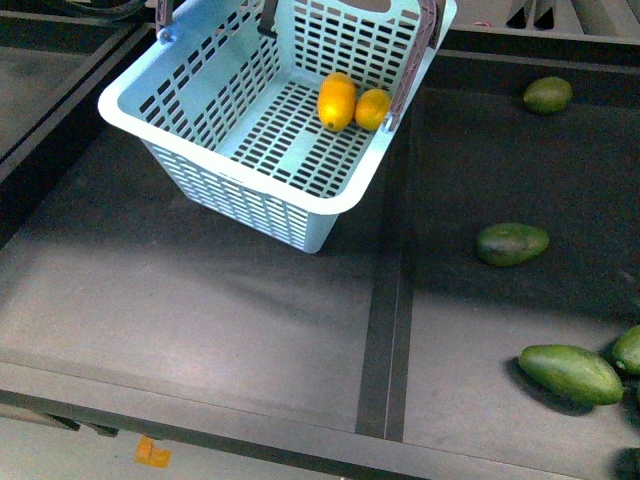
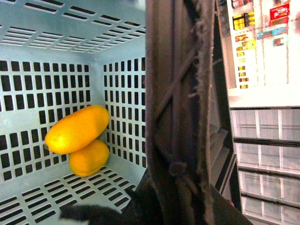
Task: Pick lemon and mango into basket
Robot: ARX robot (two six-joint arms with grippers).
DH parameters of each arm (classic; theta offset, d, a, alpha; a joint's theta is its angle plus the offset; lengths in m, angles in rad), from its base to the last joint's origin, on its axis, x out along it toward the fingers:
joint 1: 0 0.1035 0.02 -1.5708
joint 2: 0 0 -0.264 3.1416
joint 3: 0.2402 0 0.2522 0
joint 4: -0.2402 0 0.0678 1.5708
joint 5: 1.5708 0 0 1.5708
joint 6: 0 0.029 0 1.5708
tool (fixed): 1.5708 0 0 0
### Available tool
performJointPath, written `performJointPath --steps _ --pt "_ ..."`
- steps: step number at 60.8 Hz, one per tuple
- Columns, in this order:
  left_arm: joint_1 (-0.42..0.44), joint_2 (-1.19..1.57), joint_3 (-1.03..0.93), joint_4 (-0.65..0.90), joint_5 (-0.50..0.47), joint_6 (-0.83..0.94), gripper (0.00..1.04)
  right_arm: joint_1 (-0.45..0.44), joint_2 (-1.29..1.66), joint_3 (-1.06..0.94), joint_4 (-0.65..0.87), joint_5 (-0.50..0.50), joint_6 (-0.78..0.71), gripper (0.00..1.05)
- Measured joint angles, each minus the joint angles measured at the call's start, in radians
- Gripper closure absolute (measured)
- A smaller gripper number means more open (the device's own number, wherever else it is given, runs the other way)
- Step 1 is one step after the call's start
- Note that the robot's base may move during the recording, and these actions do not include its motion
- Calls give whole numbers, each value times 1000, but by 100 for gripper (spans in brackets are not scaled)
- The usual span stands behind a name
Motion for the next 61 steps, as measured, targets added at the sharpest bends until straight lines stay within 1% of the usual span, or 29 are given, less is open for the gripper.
performJointPath --steps 5,6,16,19,22,23,26,30,37,38,39,43,44,47,54,61 --pt "10 35 3 -7 9 -13 100 0 0 0 0 0 0 9" --pt "12 45 3 -7 -2 -34 100 0 0 0 0 0 0 9" --pt "19 37 -5 -33 0 -55 100 0 0 0 0 1 0 9" --pt "19 30 -20 -31 -5 -58 91 0 0 0 0 0 0 9" --pt "19 20 -47 -27 -8 -58 81 0 0 0 0 1 0 9" --pt "19 18 -53 -26 -8 -58 79 0 0 0 0 0 0 9" --pt "19 -4 -92 -10 -9 -58 68 0 0 0 0 1 0 9" --pt "19 -33 -145 9 -17 -58 58 0 0 0 0 0 0 9" --pt "19 -148 -309 22 -66 -72 35 0 0 0 0 1 0 9" --pt "19 -189 -357 22 -78 -75 29 0 0 0 0 0 0 9" --pt "19 -209 -380 22 -83 -77 26 0 0 0 0 1 0 9" --pt "19 -342 -518 29 -108 -77 7 0 0 0 0 0 0 9" --pt "19 -362 -536 29 -112 -77 5 0 0 0 0 0 0 9" --pt "19 -412 -575 15 -129 -80 8 0 0 0 0 1 0 9" --pt "9 -490 -610 -72 -164 -71 7 0 0 0 0 1 0 9" --pt "-43 -562 -613 -208 -185 3 7 0 0 0 0 0 0 9"
